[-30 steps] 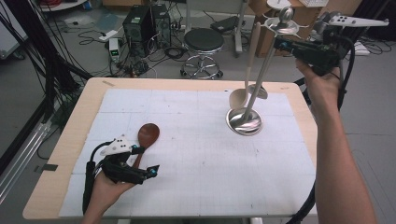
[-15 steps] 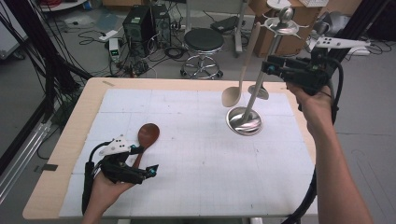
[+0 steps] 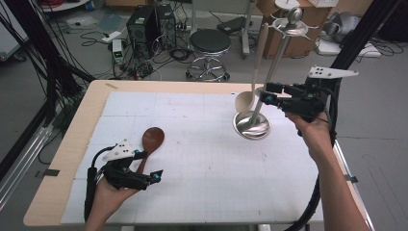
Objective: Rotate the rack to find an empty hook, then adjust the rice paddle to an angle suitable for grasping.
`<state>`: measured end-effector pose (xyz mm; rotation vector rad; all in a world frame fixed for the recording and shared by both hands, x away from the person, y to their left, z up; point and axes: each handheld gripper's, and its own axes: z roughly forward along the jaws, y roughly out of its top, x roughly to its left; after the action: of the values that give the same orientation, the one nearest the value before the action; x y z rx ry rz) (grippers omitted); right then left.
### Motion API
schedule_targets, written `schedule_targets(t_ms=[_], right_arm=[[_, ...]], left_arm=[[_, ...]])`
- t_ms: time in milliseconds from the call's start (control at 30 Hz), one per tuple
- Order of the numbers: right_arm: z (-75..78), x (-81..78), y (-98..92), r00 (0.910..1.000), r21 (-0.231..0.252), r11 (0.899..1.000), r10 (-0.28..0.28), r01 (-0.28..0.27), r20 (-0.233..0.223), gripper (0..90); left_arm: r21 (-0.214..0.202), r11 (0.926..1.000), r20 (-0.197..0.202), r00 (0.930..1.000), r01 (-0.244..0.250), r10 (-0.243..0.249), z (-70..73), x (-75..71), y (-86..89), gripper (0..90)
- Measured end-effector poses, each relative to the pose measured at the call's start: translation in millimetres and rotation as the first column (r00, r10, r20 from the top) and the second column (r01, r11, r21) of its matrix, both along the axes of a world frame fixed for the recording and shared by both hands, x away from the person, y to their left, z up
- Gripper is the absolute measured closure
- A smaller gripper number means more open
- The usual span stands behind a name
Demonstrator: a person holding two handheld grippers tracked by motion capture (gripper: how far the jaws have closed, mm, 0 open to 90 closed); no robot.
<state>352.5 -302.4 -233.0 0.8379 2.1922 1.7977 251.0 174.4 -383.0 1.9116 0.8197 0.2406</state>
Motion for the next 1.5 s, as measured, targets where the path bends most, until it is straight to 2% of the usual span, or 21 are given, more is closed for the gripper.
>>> schedule_targets(t_ms=[233,567,733,1000,1100,1200,1367,1500], right_arm=[[-24.2,-9.7,5.2,0.9994,0.002,1.0,0.013,-0.013,-0.031,37.0],[-49.8,-26.8,8.1,0.9989,-0.003,1.0,0.018,-0.018,-0.044,31.6],[-60.3,-34.1,6.6,0.999,0.015,1.0,0.013,-0.013,-0.043,29.7],[-78.3,-46.5,7.9,0.9987,-0.009,1.0,0.006,-0.007,-0.052,27.5],[-84.5,-50.9,9.5,0.9985,-0.03,1.0,0.007,-0.009,-0.055,26.6],[-90.5,-56.3,9.1,0.9986,-0.026,1.0,0.006,-0.007,-0.053,26.5],[-100.9,-62.3,7.8,0.9981,-0.036,0.999,0.0,-0.002,-0.061,26.3],[-111.0,-66.1,6.8,0.9973,-0.042,0.999,0.001,-0.004,-0.074,26.3]], left_arm=[[0.002,0.9999,0.003,0.9999,-0.013,0.013,-0.4,0.3,1.4,11.8],[0.01,0.9994,-0.001,0.9995,-0.033,0.033,-4.5,-0.5,4.5,11.9],[0.013,0.999,-0.006,0.9991,-0.042,0.042,-7.5,-1.6,5.8,11.9],[0.034,0.9973,-0.009,0.9978,-0.065,0.066,-11.4,-1.9,9.7,13.5],[0.043,0.9955,-0.01,0.9963,-0.085,0.085,-13.7,-1.8,11.8,13.9],[0.054,0.9934,-0.007,0.9948,-0.101,0.102,-16.1,-0.6,15.0,14.8],[0.086,0.9861,0.0,0.9897,-0.142,0.143,-20.2,0.6,20.5,17.7],[0.107,0.9801,-0.014,0.9854,-0.167,0.17,-26.4,3.1,25.1,21.2]])
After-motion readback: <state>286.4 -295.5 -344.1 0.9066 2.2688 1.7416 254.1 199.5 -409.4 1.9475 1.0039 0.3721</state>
